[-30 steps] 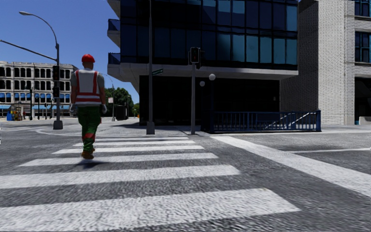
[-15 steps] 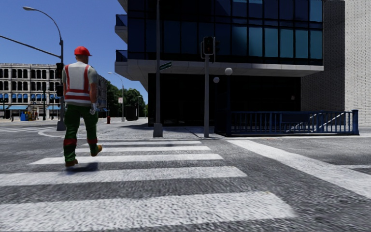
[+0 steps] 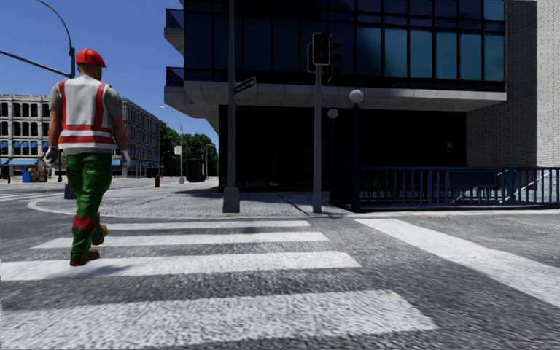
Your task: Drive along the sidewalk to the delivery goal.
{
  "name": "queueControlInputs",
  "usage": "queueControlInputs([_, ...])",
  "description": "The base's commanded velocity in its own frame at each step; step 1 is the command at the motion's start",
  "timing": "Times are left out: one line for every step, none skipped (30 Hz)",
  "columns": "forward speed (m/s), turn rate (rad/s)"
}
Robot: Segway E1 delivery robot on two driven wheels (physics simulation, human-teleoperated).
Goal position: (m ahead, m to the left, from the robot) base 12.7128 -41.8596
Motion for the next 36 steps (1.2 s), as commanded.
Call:
queueControlInputs([2.00,0.00])
queueControlInputs([2.00,0.00])
queueControlInputs([2.00,0.00])
queueControlInputs([2.00,0.00])
queueControlInputs([2.00,0.00])
queueControlInputs([2.00,0.00])
queueControlInputs([2.00,0.00])
queueControlInputs([2.00,0.00])
queueControlInputs([2.00,0.00])
queueControlInputs([2.00,0.00])
queueControlInputs([2.00,0.00])
queueControlInputs([2.00,0.00])
queueControlInputs([2.00,0.00])
queueControlInputs([2.00,0.00])
queueControlInputs([2.00,0.00])
queueControlInputs([2.00,0.00])
queueControlInputs([2.00,0.00])
queueControlInputs([2.00,0.00])
queueControlInputs([2.00,0.00])
queueControlInputs([2.00,0.00])
queueControlInputs([2.00,0.00])
queueControlInputs([2.00,0.00])
queueControlInputs([2.00,0.00])
queueControlInputs([2.00,0.00])
queueControlInputs([2.00,0.00])
queueControlInputs([2.00,0.00])
queueControlInputs([2.00,0.00])
queueControlInputs([2.00,0.00])
queueControlInputs([2.00,0.00])
queueControlInputs([2.00,0.00])
queueControlInputs([2.00,0.00])
queueControlInputs([2.00,0.00])
queueControlInputs([2.00,0.00])
queueControlInputs([2.00,0.00])
queueControlInputs([2.00,0.00])
queueControlInputs([2.00,0.00])
